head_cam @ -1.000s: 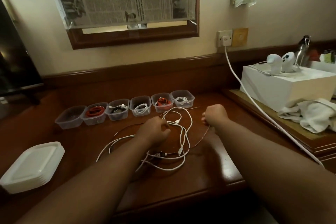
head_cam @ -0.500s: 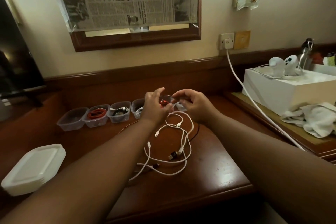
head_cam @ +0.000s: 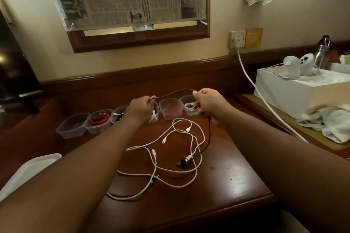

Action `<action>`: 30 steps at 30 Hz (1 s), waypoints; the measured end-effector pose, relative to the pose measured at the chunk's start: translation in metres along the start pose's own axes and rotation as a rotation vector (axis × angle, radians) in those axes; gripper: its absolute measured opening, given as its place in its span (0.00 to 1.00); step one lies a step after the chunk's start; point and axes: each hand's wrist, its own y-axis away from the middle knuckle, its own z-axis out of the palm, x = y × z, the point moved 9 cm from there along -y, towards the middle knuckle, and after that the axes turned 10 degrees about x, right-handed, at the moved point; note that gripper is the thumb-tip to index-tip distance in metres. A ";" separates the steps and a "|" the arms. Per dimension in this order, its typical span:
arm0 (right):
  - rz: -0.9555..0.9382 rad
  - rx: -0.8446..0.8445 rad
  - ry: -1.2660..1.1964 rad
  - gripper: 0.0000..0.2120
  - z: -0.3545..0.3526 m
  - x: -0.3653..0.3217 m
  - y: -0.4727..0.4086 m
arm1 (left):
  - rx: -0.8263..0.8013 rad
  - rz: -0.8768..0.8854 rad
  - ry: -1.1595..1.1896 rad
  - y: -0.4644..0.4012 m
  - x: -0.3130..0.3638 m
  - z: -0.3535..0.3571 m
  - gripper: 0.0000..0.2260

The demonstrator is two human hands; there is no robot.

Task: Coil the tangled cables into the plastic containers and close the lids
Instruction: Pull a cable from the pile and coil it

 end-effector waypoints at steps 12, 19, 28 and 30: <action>0.136 -0.056 -0.546 0.05 0.035 -0.029 0.019 | -0.248 0.488 -0.064 0.067 0.105 -0.006 0.08; -0.085 0.182 -0.523 0.08 -0.015 -0.064 0.018 | -0.448 0.196 0.131 0.071 0.049 -0.009 0.15; -0.394 -0.188 0.329 0.17 0.064 -0.074 0.053 | -0.050 -0.474 0.775 0.038 0.024 -0.070 0.05; -0.382 -0.211 0.268 0.23 0.071 -0.075 0.058 | -0.033 -0.516 0.950 0.035 0.037 -0.077 0.09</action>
